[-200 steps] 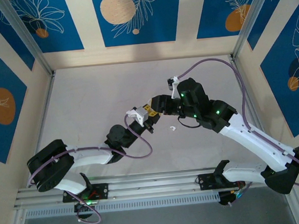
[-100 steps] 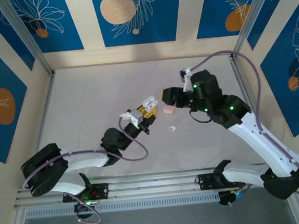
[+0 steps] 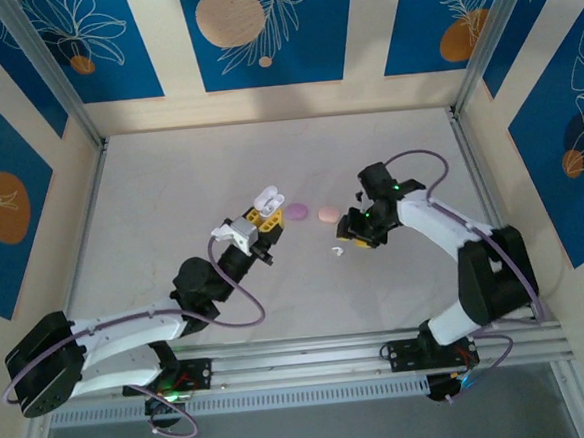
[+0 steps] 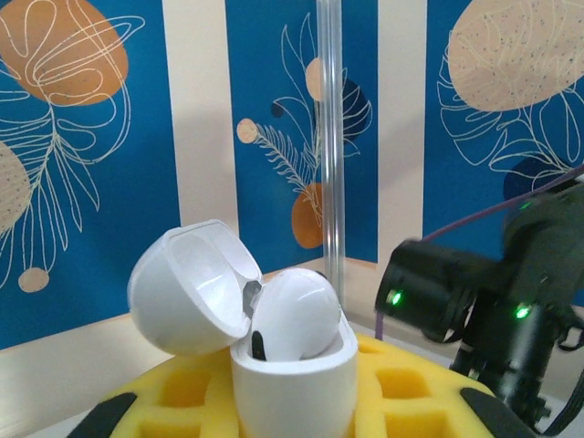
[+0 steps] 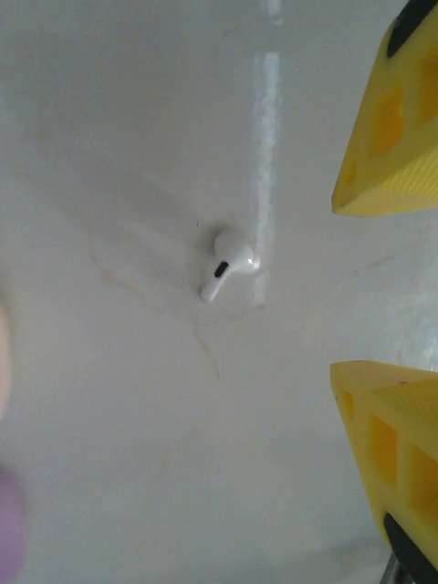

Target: Insert the wireless bluetooth earbuds into the charging case

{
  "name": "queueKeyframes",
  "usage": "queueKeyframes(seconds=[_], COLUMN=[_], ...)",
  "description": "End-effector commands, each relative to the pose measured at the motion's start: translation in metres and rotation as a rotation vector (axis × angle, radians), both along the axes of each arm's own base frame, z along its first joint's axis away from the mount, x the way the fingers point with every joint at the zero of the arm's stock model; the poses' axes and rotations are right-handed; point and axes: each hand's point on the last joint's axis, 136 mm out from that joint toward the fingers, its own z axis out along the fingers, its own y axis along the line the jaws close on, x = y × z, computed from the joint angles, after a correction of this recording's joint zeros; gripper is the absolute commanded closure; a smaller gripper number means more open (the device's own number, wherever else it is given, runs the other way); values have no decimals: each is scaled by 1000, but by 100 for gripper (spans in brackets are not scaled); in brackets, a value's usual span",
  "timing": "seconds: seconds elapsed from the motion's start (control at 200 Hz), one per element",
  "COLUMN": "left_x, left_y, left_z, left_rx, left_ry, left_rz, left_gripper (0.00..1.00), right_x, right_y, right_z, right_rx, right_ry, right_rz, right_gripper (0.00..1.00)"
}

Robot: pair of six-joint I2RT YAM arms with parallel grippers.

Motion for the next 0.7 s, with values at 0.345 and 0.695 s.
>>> queueKeyframes(seconds=[0.345, 0.695], left_x=[-5, -4], left_y=[7, 5], left_z=[1, -1], left_rx=[28, 32], left_ry=[2, 6], left_rz=[11, 11], left_gripper=[92, 91], right_x=[18, -3], right_y=[12, 40], right_z=[-50, -39], right_rx=[-187, -129], right_ry=[110, 125], right_rz=[179, 320], right_gripper=[58, 65])
